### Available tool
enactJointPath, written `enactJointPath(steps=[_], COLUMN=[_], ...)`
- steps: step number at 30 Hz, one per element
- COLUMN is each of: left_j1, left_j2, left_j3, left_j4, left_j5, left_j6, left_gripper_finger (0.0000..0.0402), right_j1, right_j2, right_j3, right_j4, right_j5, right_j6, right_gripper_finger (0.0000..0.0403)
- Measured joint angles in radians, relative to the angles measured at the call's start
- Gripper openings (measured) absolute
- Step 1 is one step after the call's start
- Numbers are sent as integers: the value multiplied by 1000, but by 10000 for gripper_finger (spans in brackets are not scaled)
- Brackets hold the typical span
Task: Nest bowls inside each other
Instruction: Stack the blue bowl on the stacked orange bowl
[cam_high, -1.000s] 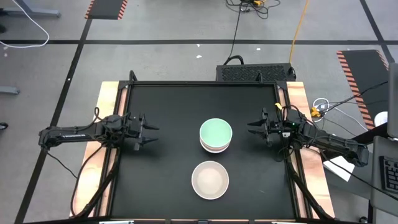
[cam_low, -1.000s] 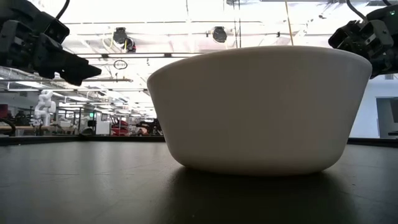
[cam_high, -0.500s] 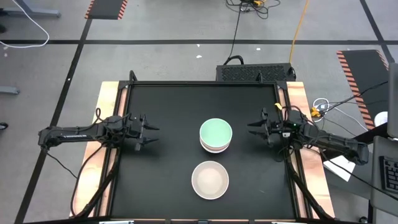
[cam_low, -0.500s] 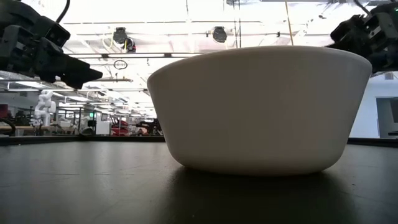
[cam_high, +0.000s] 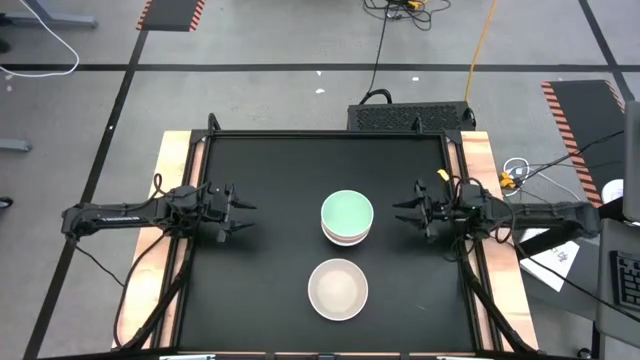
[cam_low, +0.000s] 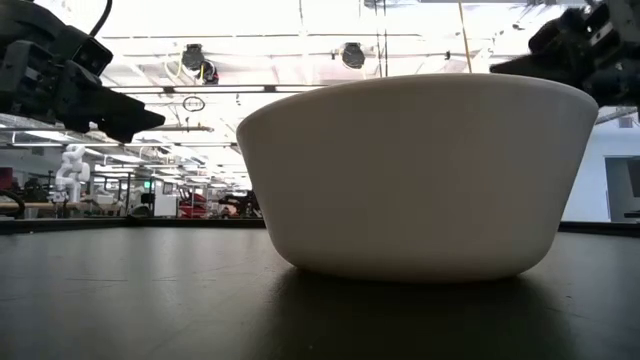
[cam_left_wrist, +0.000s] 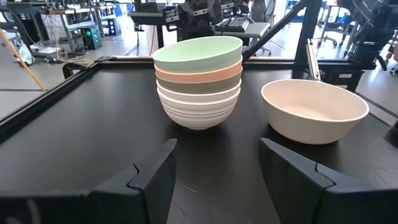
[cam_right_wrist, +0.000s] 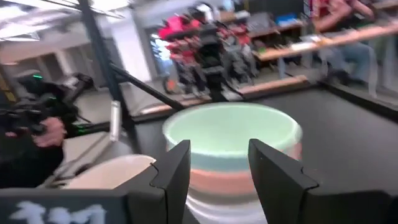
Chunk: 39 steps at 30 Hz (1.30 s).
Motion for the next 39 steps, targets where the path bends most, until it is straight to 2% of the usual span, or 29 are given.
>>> enactJointPath(steps=[4,10,14,22,29,39], left_j1=[0,0,0,0,-3,-42], left_j2=[0,0,0,0,0,0], left_j3=[0,0,0,0,0,0], left_j4=[7,4,0,-1,-1,-2], left_j5=[0,4,6,6,12,12], left_j6=[-3,-17,-17,-17,-25,-25], left_gripper_finger=[225,225,225,225,225,225], right_j1=[55,103,130,175,178,178], right_j2=[144,382,534,778,855,868], right_j3=[0,3,33,173,240,242], right_j4=[204,377,503,566,563,557], right_j5=[11,155,162,162,162,158], right_j6=[-18,-14,-35,-86,-112,-104], right_gripper_finger=[155,155,155,155,155,155])
